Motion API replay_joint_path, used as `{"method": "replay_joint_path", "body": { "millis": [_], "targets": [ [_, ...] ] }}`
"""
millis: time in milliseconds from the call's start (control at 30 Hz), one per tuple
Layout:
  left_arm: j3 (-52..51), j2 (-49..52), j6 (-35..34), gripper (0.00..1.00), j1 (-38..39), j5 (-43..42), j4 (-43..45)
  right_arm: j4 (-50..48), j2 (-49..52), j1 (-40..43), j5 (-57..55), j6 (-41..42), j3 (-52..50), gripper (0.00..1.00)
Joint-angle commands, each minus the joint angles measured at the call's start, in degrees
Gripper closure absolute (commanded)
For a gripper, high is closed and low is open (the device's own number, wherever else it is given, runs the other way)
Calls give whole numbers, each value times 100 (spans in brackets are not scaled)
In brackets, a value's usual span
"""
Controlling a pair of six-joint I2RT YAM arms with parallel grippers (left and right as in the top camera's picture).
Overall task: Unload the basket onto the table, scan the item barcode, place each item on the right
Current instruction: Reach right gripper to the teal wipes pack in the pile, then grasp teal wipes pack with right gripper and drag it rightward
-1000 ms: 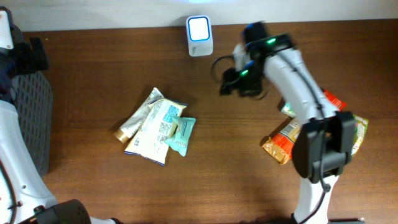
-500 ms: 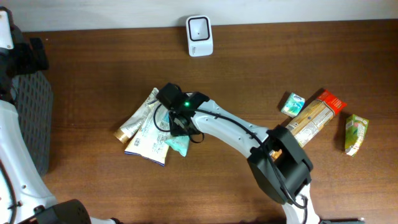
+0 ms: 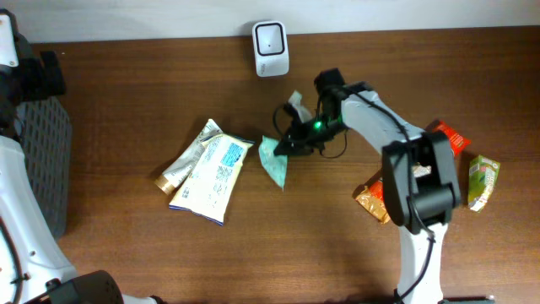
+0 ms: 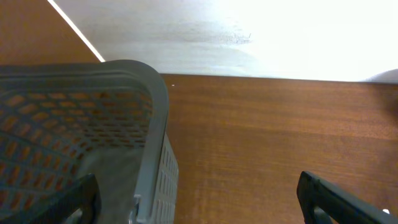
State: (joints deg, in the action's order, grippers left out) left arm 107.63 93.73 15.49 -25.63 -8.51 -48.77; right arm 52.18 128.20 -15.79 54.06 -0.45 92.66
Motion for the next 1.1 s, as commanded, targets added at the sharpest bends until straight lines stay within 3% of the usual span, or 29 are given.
{"method": "replay_joint_path", "body": {
  "millis": [0,33,67,100,133,267,333,500,600,700,767,867,967,1067],
  "targets": [
    [42,-85,87,1,4,-22,7,-48,343,210,-201,-31,-63,96],
    [39,-85,87,1,4,-20,7,-39,356,367,-1005,254,-63,85],
    [42,-85,90,1,4,-22,7,-26,354,542,-1622,413,-61,59],
    [42,-85,87,1,4,-20,7,9,354,741,-2076,417,-59,42],
    [39,-85,87,1,4,-22,7,131,352,992,-2350,409,52,37],
    [39,-85,87,1,4,-22,7,1537,297,1196,-1902,-437,1259,36],
    [42,-85,90,1,4,-22,7,1947,302,879,-1810,-734,1241,35],
    [42,-85,87,1,4,-20,7,901,337,-46,-1672,-184,133,31],
    [42,-85,90,1,4,-22,7,820,337,-70,-1565,-184,46,45],
    [42,-85,90,1,4,-22,7,868,330,-35,-1705,-186,374,45],
    [39,-85,87,1,4,-20,7,1060,330,-13,-2238,-243,903,39],
    [39,-85,87,1,4,-22,7,1488,330,-39,-3036,-975,2227,20],
    [42,-85,87,1,4,-20,7,1362,433,-330,-3073,-2017,2361,2],
    [42,-85,87,1,4,-22,7,1512,879,-754,-3762,-2208,2339,1]
  ]
}}
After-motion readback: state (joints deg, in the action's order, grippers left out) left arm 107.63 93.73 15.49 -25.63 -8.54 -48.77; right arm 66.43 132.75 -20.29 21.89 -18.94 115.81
